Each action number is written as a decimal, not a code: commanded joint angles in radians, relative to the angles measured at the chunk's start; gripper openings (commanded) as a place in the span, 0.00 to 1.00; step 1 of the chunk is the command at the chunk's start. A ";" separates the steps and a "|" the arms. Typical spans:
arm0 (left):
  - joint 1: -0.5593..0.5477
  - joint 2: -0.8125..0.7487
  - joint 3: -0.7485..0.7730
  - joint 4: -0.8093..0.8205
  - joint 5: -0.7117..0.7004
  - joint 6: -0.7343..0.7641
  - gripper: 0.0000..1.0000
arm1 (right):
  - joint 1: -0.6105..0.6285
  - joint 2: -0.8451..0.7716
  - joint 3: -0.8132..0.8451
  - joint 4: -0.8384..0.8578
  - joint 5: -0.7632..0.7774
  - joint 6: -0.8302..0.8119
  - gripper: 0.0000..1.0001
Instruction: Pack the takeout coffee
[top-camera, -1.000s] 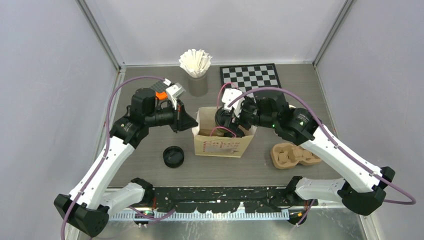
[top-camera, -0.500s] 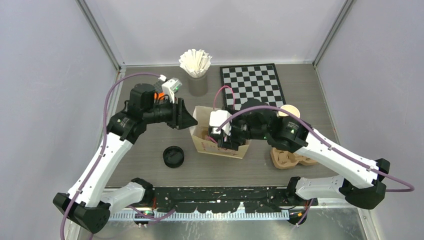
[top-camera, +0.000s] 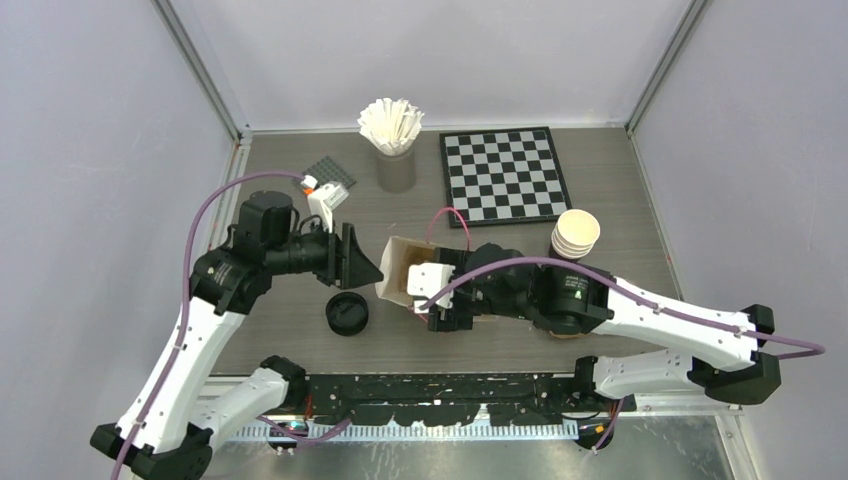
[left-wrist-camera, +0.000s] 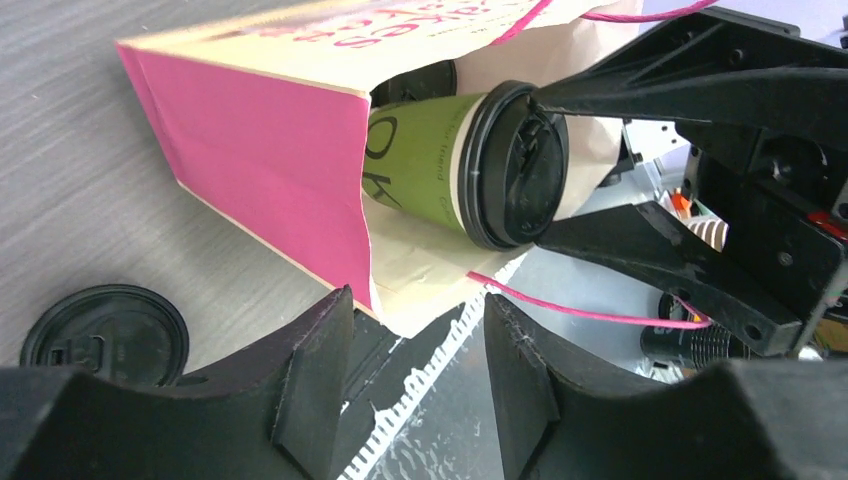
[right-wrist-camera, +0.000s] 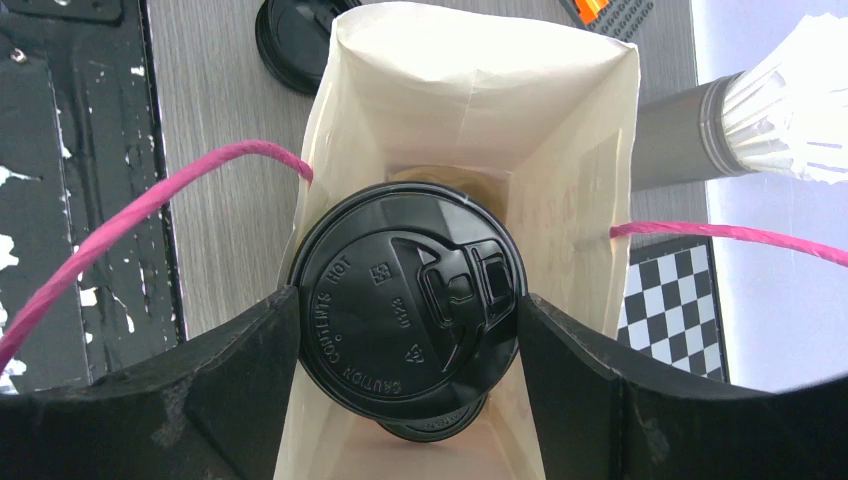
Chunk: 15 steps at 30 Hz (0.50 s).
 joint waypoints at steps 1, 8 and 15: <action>0.003 -0.047 -0.037 0.037 0.061 0.010 0.54 | 0.062 -0.013 -0.022 -0.005 0.146 0.030 0.65; 0.003 -0.036 -0.041 0.036 0.039 0.030 0.55 | 0.124 0.014 -0.019 0.006 0.214 0.051 0.65; -0.002 0.004 -0.037 0.073 0.046 0.041 0.55 | 0.146 0.023 -0.028 0.005 0.240 0.066 0.65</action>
